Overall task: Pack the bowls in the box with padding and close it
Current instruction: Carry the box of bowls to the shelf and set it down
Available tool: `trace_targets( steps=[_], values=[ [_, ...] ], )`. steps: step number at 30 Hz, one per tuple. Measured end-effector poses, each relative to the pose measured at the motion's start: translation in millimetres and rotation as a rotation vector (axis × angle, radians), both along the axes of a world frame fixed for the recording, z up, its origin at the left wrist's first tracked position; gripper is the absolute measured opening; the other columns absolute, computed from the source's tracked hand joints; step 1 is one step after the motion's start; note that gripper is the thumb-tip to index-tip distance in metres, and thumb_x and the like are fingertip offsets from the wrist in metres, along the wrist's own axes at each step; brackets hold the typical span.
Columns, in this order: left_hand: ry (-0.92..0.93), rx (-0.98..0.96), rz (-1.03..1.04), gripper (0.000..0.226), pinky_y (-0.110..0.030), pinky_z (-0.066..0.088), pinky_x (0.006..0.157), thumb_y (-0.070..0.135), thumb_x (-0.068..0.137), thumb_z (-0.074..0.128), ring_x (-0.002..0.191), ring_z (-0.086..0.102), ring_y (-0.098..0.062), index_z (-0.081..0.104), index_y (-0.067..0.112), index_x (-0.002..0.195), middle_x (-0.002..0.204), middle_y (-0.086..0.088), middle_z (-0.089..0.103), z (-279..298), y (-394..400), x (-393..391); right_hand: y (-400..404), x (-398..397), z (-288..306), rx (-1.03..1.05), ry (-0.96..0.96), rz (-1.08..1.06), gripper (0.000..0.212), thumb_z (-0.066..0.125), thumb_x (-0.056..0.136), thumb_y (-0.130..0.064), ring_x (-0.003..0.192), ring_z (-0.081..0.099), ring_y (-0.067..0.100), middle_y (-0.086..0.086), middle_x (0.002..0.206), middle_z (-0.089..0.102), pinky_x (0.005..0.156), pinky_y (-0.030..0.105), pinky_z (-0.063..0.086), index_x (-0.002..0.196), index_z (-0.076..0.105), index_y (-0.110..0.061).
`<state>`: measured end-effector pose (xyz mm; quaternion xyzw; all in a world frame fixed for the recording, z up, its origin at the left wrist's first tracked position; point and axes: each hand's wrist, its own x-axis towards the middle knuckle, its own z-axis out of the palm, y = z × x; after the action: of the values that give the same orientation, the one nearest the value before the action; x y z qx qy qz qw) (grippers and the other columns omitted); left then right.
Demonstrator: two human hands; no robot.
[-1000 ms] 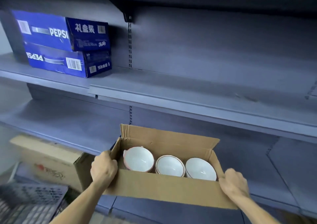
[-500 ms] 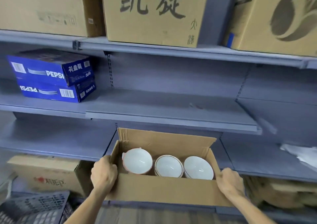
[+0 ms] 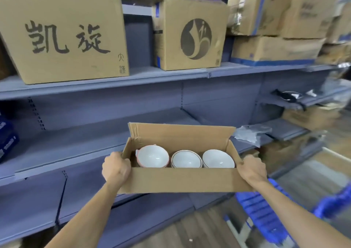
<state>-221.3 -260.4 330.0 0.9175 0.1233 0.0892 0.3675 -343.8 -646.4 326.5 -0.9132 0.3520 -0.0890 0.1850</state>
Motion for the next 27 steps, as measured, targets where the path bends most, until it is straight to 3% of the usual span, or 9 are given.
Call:
trace_targets(
  steps=[3, 7, 12, 15, 21, 22, 23, 24, 27],
  values=[
    [-0.017, 0.004, -0.085, 0.021, -0.041, 0.049, 0.073, 0.007, 0.085, 0.054, 0.08, 0.055, -0.037, 0.071, 0.008, 0.097, 0.09, -0.016, 0.064, 16.5, -48.6, 5.7, -33.3, -37.7, 19.1, -0.018, -0.049, -0.135, 0.019, 0.055, 0.09, -0.017, 0.108, 0.064, 0.045, 0.026, 0.111, 0.068, 0.088, 0.042, 0.051, 0.093, 0.068, -0.003],
    [-0.048, 0.005, -0.222, 0.023, -0.034, 0.044, 0.058, 0.004, 0.089, 0.054, 0.06, 0.05, -0.026, 0.073, 0.01, 0.101, 0.072, -0.007, 0.056, 32.5, -114.5, 3.3, -70.4, -89.6, 32.9, -0.019, -0.093, -0.28, 0.022, 0.056, 0.09, -0.018, 0.105, 0.065, 0.044, 0.026, 0.105, 0.069, 0.076, 0.039, 0.044, 0.092, 0.071, -0.002],
    [-0.041, 0.016, -0.399, 0.019, -0.036, 0.043, 0.06, -0.001, 0.08, 0.052, 0.062, 0.049, -0.031, 0.062, 0.012, 0.071, 0.07, -0.013, 0.057, 37.1, -175.0, -4.8, -100.8, -144.2, 36.4, -0.019, -0.127, -0.441, 0.022, 0.054, 0.09, -0.014, 0.1, 0.066, 0.045, 0.022, 0.088, 0.066, 0.076, 0.04, 0.05, 0.084, 0.07, -0.001],
    [-0.063, 0.032, -0.49, 0.022, -0.032, 0.04, 0.055, -0.002, 0.076, 0.051, 0.061, 0.049, -0.031, 0.057, 0.013, 0.06, 0.07, -0.015, 0.059, 32.9, -203.6, -8.6, -115.5, -170.4, 32.1, -0.002, -0.121, -0.513, 0.022, 0.051, 0.087, -0.008, 0.087, 0.061, 0.045, 0.015, 0.072, 0.054, 0.068, 0.037, 0.044, 0.073, 0.065, 0.0],
    [-0.121, 0.079, -0.518, 0.02, -0.038, 0.047, 0.064, -0.001, 0.075, 0.053, 0.069, 0.054, -0.036, 0.066, 0.014, 0.074, 0.07, -0.009, 0.058, 26.9, -253.7, -20.5, -152.2, -205.6, 20.1, -0.084, -0.189, -0.557, 0.037, 0.056, 0.085, -0.01, 0.062, 0.047, 0.039, 0.013, 0.054, 0.049, 0.054, 0.035, 0.035, 0.049, 0.047, -0.009],
    [-0.132, 0.082, -0.513, 0.02, -0.037, 0.046, 0.063, -0.001, 0.076, 0.053, 0.067, 0.052, -0.034, 0.066, 0.014, 0.074, 0.069, -0.007, 0.057, 25.9, -260.8, -21.8, -158.9, -208.7, 19.3, -0.1, -0.198, -0.565, 0.036, 0.057, 0.086, -0.012, 0.061, 0.047, 0.039, 0.014, 0.054, 0.05, 0.055, 0.035, 0.036, 0.052, 0.05, -0.002],
    [-0.143, 0.084, -0.509, 0.02, -0.037, 0.045, 0.063, -0.001, 0.076, 0.053, 0.065, 0.051, -0.033, 0.066, 0.014, 0.073, 0.069, -0.007, 0.057, 25.8, -268.2, -22.3, -166.1, -210.6, 19.1, -0.108, -0.207, -0.577, 0.04, 0.057, 0.088, -0.014, 0.061, 0.048, 0.039, 0.015, 0.054, 0.052, 0.055, 0.035, 0.037, 0.049, 0.045, -0.008],
    [-0.151, 0.085, -0.508, 0.02, -0.037, 0.045, 0.063, -0.001, 0.075, 0.053, 0.064, 0.05, -0.032, 0.066, 0.014, 0.072, 0.069, -0.007, 0.057, 25.8, -275.4, -22.1, -173.4, -211.9, 18.5, -0.114, -0.214, -0.579, 0.038, 0.056, 0.088, -0.015, 0.062, 0.049, 0.04, 0.016, 0.055, 0.053, 0.056, 0.036, 0.039, 0.052, 0.056, -0.003],
    [-0.154, 0.082, -0.512, 0.02, -0.038, 0.044, 0.064, 0.001, 0.076, 0.052, 0.066, 0.051, -0.034, 0.066, 0.015, 0.071, 0.07, -0.008, 0.057, 24.0, -295.8, -20.4, -194.4, -210.5, 18.0, -0.127, -0.242, -0.57, 0.038, 0.056, 0.089, -0.014, 0.064, 0.048, 0.043, 0.018, 0.055, 0.053, 0.061, 0.038, 0.043, 0.055, 0.051, 0.002]
  ],
)
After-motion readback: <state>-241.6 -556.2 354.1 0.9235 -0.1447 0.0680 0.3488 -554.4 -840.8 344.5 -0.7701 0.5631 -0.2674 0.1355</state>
